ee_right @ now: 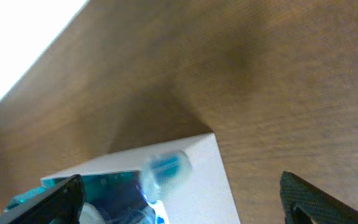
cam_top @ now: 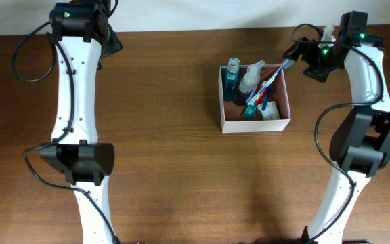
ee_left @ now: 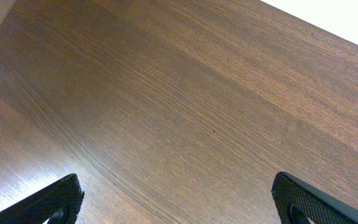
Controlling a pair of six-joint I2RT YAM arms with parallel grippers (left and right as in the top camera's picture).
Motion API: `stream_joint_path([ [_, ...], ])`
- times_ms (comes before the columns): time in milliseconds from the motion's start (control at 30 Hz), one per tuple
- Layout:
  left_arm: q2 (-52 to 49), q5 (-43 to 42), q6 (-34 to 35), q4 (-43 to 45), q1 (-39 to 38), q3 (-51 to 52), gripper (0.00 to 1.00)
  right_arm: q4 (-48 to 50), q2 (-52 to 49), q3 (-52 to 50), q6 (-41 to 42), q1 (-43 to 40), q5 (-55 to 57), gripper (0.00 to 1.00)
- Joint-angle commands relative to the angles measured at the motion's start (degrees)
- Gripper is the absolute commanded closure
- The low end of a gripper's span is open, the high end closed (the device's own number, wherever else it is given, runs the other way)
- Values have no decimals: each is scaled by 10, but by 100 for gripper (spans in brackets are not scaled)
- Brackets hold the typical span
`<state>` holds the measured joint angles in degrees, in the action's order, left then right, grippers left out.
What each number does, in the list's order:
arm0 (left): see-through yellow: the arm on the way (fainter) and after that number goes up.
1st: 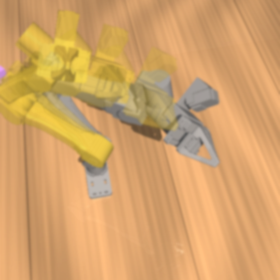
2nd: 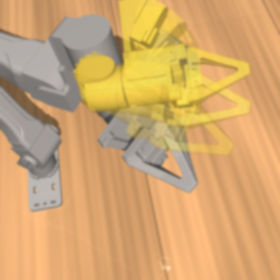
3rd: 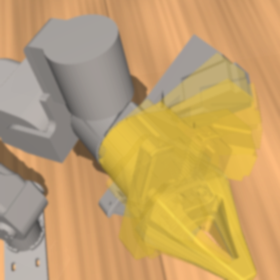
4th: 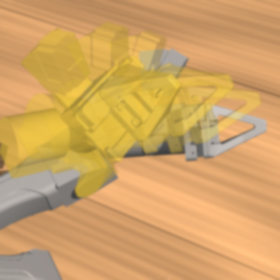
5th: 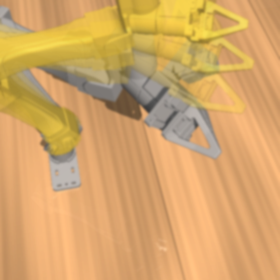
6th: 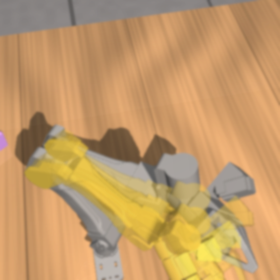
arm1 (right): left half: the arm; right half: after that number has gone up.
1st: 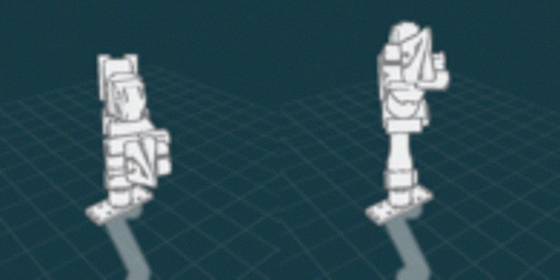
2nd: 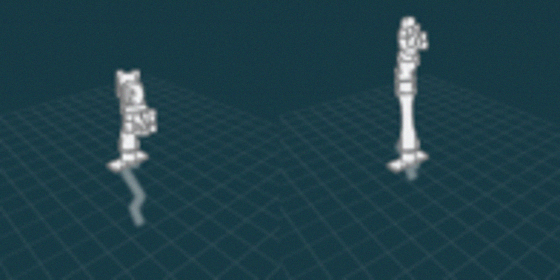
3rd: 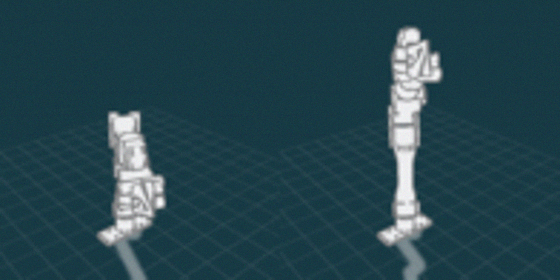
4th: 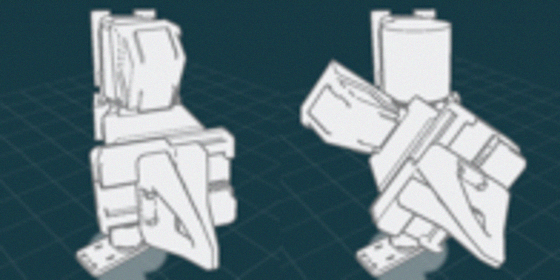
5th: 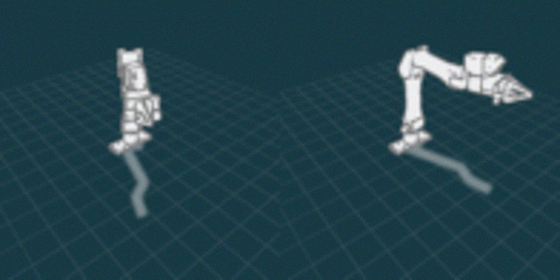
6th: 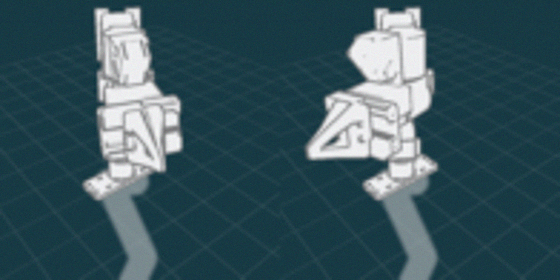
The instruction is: Pack container
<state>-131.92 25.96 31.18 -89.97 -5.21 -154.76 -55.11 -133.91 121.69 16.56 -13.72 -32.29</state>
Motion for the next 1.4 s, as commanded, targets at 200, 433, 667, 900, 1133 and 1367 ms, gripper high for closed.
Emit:
stream_joint_path([
  [200, -6, 8, 7, -1, 1, 1, 1, 20, -7, 0, 5, 25, -20, 26],
  [433, -6, 8, 7, -1, 1, 1, 1, 20, -14, 0, 5, 37, -16, 32],
  [667, -6, 8, 7, -1, 1, 1, 1, 20, -16, 0, 5, 37, -16, 43],
  [900, -6, 8, 7, -1, 1, 1, 1, 19, -16, 0, 5, 37, -15, 66],
  [1133, -6, 8, 7, -1, 1, 1, 1, 14, -16, 0, 5, 35, -16, 81],
  [1367, -6, 8, 7, -1, 1, 1, 1, 2, -16, 0, 5, 35, -16, 96],
])
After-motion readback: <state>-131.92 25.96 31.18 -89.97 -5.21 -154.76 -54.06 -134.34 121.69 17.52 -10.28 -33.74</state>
